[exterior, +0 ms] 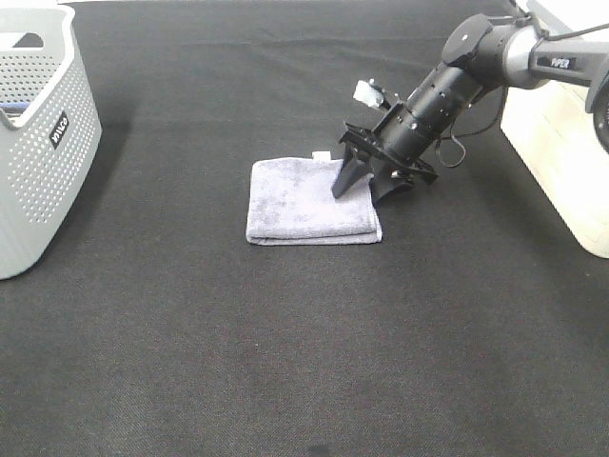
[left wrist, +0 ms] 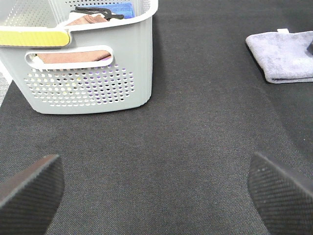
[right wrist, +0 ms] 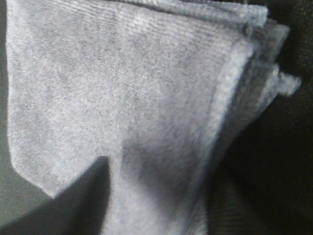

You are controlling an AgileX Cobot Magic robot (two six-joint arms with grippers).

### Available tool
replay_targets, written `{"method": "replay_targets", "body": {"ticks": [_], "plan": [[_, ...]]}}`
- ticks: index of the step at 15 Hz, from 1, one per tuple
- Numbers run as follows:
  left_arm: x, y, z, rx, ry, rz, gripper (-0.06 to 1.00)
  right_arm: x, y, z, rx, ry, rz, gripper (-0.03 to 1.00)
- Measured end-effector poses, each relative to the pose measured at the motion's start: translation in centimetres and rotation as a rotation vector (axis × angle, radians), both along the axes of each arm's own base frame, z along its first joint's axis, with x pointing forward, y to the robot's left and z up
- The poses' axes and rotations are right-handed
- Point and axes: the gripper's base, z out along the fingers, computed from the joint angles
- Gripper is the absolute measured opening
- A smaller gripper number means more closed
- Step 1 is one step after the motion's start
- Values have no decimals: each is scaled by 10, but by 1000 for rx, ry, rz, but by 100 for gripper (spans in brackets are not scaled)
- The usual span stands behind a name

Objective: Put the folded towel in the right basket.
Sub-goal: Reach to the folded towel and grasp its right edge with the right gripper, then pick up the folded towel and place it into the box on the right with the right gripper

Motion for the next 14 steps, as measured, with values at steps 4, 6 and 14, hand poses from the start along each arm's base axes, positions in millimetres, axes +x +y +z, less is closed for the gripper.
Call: {"method": "replay_targets", "body": {"ticks": [4, 6, 14], "plan": [[0, 0, 0, 0, 0, 0, 97, 1, 2, 1, -14, -12, 17, 6], [0, 0, 0, 0, 0, 0, 97, 5, 3, 14, -9, -36, 31, 6], [0, 0, 0, 0, 0, 0, 97, 5, 0, 141, 4, -322, 52, 6]]}}
